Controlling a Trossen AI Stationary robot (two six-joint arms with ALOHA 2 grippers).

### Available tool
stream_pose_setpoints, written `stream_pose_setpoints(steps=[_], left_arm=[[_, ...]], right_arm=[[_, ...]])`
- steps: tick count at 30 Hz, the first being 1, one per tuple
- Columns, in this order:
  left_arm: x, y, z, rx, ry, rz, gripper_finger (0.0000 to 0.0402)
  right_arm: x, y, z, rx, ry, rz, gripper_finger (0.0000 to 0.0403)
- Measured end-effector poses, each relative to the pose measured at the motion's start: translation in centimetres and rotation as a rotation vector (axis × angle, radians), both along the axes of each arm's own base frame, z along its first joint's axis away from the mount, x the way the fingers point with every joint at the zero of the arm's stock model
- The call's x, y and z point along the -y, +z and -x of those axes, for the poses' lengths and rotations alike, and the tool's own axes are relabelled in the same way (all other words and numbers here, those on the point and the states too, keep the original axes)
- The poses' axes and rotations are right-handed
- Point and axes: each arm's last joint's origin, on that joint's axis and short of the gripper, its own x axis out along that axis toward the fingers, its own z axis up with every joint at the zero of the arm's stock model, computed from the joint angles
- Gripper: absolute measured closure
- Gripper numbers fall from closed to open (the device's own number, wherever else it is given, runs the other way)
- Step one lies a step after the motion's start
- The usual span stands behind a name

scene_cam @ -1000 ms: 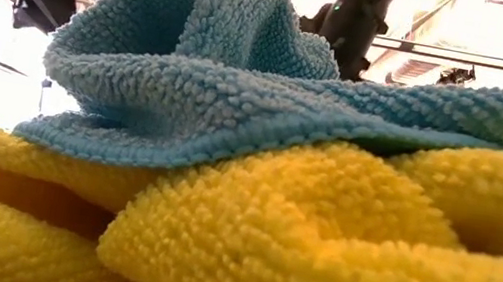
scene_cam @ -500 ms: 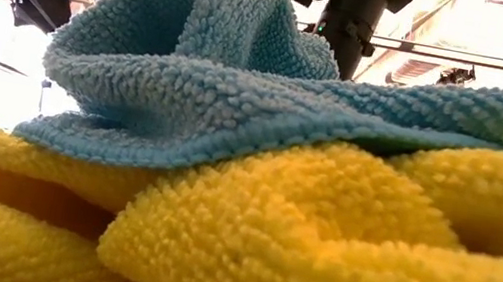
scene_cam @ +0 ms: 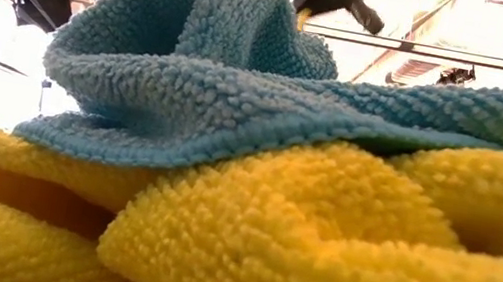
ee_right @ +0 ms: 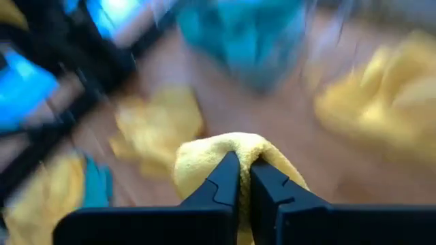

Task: Sort microfiber towel by color & place in baskets
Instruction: Put the yellow towel into the right transparent bin

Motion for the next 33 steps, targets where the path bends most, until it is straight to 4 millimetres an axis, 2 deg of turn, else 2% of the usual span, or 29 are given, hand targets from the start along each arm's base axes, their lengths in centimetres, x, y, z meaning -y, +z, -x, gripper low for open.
stream_pose_setpoints(steps=[3,6,13,17,21,26,33], left_arm=[[0.0,0.0,0.0,0.005,0.021,0.005,0.0289],[-0.1,0.0,0.0,0.010,0.035,0.015,0.0289],[-0.1,0.0,0.0,0.021,0.104,0.033,0.0289],[-0.2,0.1,0.0,0.034,0.169,0.044,0.0289],[-0.3,0.1,0.0,0.046,0.227,0.044,0.0289],[-0.5,0.1,0.0,0.061,0.291,0.020,0.0289],[-0.6,0.2,0.0,0.078,0.356,-0.006,0.0289]], right_arm=[[1.9,3.1,1.4,0.101,-0.007,0.116,0.0399],[4.6,5.2,2.2,0.154,0.004,0.257,0.0398],[12.1,7.6,3.0,0.282,0.026,0.436,0.0401],[15.0,9.5,3.7,0.431,0.045,0.567,0.0402],[17.2,10.7,4.7,0.536,0.072,0.651,0.0402],[19.4,10.7,5.9,0.524,0.095,0.668,0.0402],[19.8,10.6,6.1,0.514,0.197,0.708,0.0403]])
